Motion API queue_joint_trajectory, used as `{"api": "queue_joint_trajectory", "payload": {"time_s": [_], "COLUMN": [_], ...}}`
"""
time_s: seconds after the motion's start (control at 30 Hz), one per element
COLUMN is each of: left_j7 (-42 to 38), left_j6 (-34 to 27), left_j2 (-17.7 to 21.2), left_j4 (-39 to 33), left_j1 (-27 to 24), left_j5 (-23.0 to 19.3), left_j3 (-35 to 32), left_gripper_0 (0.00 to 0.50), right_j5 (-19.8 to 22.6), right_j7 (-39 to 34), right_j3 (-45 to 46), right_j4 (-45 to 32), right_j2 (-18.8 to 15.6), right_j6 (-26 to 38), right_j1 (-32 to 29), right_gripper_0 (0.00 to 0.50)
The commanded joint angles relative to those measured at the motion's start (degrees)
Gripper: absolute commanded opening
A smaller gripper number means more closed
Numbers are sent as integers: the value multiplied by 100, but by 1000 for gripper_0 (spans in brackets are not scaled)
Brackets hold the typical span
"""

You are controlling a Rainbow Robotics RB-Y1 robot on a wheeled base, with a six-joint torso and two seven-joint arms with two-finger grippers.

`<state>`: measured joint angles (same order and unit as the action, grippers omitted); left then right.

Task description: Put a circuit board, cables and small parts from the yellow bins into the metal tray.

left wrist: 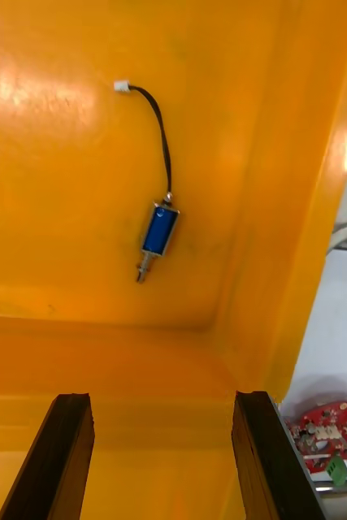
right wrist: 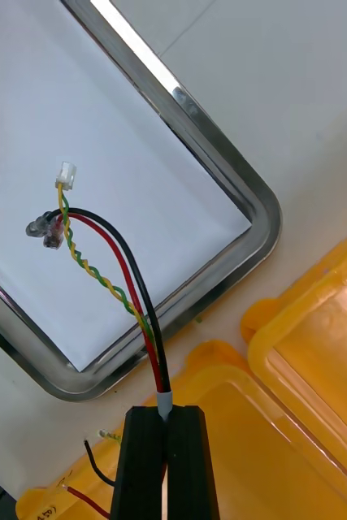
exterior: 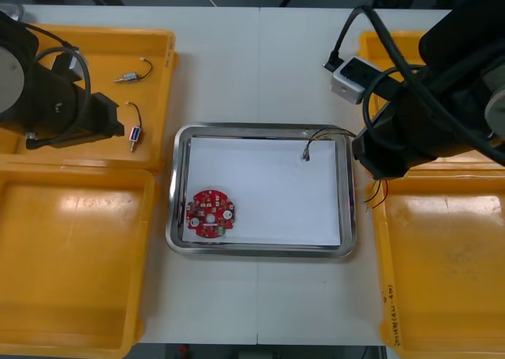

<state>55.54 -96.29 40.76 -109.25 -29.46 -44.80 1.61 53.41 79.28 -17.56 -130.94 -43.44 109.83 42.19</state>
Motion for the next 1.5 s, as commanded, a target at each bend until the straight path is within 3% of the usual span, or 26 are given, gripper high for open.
{"api": "queue_joint_trajectory", "payload": {"time_s": [0.03, 0.2, 0.57, 0.9, 1.23, 1.5], "left_j7": [853, 915, 1706, 2796, 3745, 4395], "left_j6": [278, 550, 1218, 2519, 3653, 4022], "left_j2": [266, 284, 275, 275, 266, 81], "left_j4": [272, 650, 1626, 2628, 3393, 3902], "left_j1": [-376, -587, -1123, -1510, -1782, -2072], "left_j5": [16, 16, 24, 112, -28, -222], "left_j3": [-223, -214, -196, 190, 797, 1113], "left_gripper_0": [500, 500, 500, 500, 500, 500], "right_j5": [-287, -472, -744, -1570, -1623, -1931], "right_j7": [413, 588, 2047, 3225, 3313, 3322], "right_j3": [-423, -722, -916, -1654, -2032, -2102], "right_j4": [7, 7, 403, 877, 1449, 1827], "right_j2": [248, 450, 890, 1197, 1250, 1567], "right_j6": [17, 17, 17, 17, -242, -427], "right_j1": [237, 263, 263, 263, 184, 176], "right_gripper_0": [0, 0, 0, 0, 0, 0]}}
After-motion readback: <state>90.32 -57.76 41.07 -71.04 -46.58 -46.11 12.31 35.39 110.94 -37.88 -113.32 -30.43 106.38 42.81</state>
